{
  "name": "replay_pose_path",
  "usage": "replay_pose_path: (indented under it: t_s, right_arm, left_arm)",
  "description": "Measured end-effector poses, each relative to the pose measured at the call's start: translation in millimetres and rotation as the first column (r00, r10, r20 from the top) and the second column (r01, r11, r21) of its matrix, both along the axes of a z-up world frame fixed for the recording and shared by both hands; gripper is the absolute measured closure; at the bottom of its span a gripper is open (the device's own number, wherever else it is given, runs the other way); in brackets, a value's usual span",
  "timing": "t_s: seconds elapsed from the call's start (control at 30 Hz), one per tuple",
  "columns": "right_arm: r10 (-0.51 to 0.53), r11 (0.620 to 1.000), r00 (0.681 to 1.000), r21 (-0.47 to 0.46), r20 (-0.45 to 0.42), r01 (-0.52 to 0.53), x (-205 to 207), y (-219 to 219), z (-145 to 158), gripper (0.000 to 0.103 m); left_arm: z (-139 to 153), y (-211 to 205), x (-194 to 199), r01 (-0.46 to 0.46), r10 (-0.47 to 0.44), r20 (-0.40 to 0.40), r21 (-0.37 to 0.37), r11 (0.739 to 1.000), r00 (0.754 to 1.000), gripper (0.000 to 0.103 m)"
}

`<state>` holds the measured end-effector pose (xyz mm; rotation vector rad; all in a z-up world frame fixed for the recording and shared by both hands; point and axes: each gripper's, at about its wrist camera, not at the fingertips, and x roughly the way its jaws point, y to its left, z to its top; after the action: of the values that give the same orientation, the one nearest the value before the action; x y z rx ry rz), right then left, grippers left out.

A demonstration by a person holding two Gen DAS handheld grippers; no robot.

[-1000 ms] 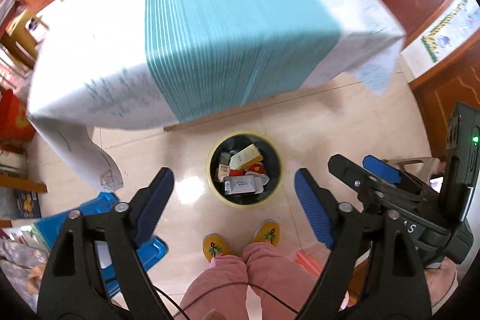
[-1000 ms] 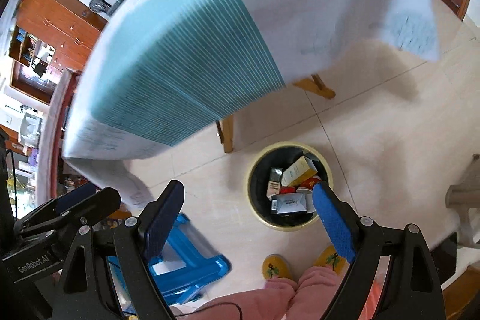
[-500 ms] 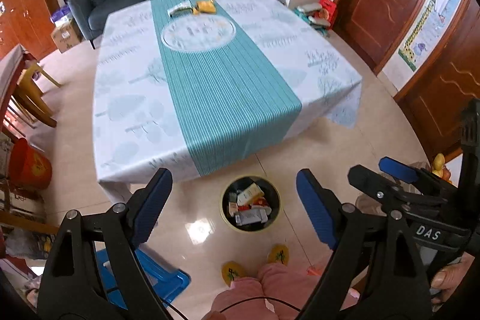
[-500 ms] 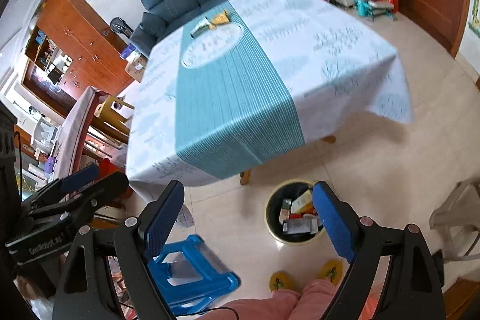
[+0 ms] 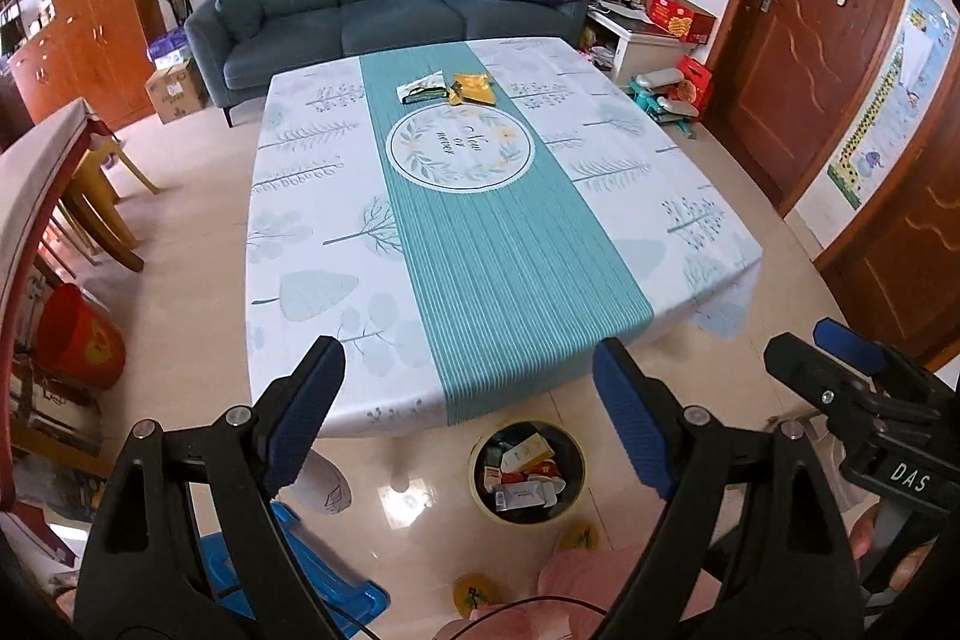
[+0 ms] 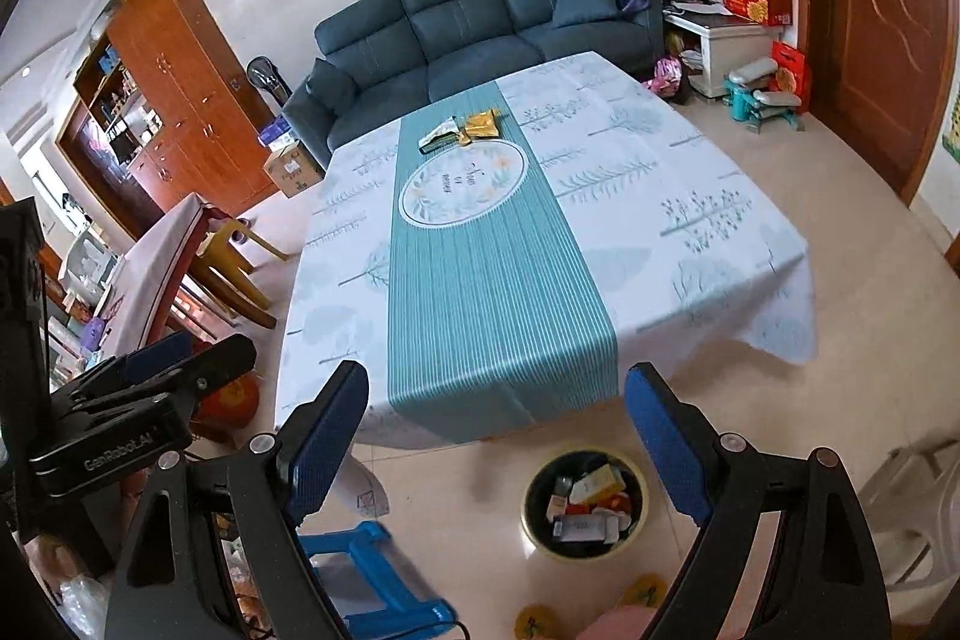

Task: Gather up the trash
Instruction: 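Move both open tools back toward the last trash on the table, then grasp the yellow chip bag with the right tool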

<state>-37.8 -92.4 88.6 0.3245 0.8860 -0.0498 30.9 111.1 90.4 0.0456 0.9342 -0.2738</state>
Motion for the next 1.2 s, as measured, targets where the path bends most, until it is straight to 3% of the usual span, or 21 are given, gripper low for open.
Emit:
replay_pose_path:
  t_s: [0.3, 0.57, 0.77, 0.83, 1.0, 1.2]
  right_arm:
    - [0.079, 0.997, 0.996, 0.008, -0.034, -0.078, 98.7, -25.8, -25.6, 0.014]
    - [0.243, 0.969, 0.965, 0.066, -0.095, -0.237, 265.2, -78.9, -63.9, 0.014]
    - [0.368, 0.93, 0.921, 0.069, -0.129, -0.362, 402.4, -110.3, -87.6, 0.014]
    - [0.394, 0.919, 0.909, 0.074, -0.14, -0.387, 448.2, -115.1, -99.9, 0.014]
    - [0.441, 0.897, 0.878, 0.13, -0.186, -0.422, 550.2, -110.4, -141.9, 0.015]
    - [0.443, 0.891, 0.867, 0.223, -0.228, -0.396, 623.9, -92.4, -189.4, 0.023]
  left_arm:
    - [-30.2, -7.7, 91.2, -0.104, 0.099, -0.107, -0.045, 0.994, 0.989, 0.02]
    - [-51.0, -36.2, 215.4, -0.281, 0.272, -0.195, -0.018, 0.959, 0.942, 0.02]
    - [-61.6, -62.9, 312.2, -0.351, 0.351, -0.15, 0.026, 0.936, 0.924, 0.021]
    - [-68.9, -68.6, 344.4, -0.367, 0.369, -0.141, 0.042, 0.929, 0.919, 0.026]
    - [-81.8, -65.7, 397.1, -0.404, 0.407, -0.117, 0.051, 0.913, 0.906, 0.027]
    - [-109.2, -54.7, 438.7, -0.431, 0.445, -0.143, 0.119, 0.895, 0.884, 0.027]
